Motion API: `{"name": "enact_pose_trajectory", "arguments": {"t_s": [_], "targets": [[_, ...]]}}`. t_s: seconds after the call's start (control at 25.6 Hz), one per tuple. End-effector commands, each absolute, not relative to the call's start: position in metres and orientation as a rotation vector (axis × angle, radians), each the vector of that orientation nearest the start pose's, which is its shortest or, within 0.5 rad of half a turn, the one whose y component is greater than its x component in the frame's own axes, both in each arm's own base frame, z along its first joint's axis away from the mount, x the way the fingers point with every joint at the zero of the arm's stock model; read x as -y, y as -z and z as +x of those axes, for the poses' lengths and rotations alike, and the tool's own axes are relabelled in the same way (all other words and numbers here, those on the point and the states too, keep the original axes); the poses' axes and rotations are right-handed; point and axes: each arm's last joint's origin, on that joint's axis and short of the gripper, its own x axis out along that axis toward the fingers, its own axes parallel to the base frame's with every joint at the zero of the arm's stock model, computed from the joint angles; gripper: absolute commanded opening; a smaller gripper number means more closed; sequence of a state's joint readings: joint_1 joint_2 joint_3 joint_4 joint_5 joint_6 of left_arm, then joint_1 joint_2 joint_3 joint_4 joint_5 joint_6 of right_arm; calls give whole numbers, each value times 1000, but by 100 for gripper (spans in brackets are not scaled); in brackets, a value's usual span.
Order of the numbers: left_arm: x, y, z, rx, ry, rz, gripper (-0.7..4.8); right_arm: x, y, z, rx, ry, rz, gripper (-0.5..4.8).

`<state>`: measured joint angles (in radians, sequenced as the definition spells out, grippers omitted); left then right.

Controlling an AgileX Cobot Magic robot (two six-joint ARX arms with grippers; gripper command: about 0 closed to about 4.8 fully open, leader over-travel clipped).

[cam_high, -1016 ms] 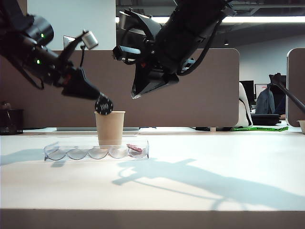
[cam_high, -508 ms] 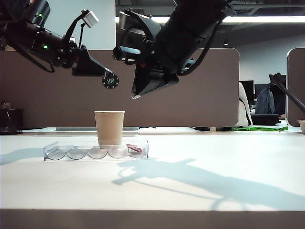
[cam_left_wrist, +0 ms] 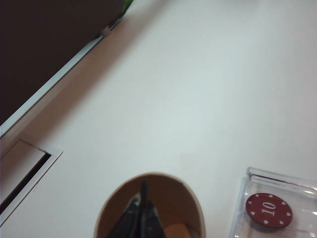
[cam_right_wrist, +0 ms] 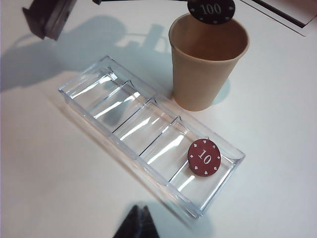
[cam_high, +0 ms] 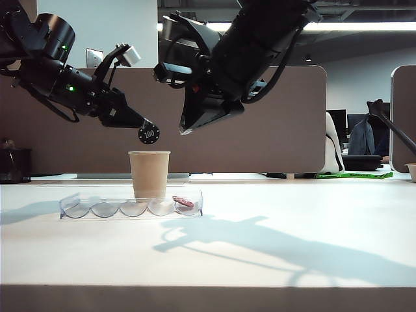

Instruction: Pick up the chip with the greater value and put it into the paper cup.

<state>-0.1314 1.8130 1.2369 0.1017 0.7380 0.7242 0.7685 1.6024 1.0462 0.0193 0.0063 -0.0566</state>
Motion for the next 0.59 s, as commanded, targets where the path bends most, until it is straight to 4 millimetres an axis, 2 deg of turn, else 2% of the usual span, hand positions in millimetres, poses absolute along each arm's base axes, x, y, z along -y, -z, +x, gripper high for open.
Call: {"name": "enact_pose_trajectory", "arguments": {"t_s": [0.04,0.39,0.51,0.55,0.59], "targets": [[72,-238,395,-125,963,525,88,-245,-244,253,-465,-758,-248,-6],[71,-240,396,-120,946,526,85,-245,-245,253,-448,-756,-242,-6],[71,-245,397,-124,917,454,46,-246,-251,256,-389,-703,-231,-6],[71,-251,396,-127,888,421,7,-244,-255,259,-350,-672,-218,-6],[70,-254,395,-126,873,423,-7,-241,-259,261,-331,-659,-208,-6]]}}
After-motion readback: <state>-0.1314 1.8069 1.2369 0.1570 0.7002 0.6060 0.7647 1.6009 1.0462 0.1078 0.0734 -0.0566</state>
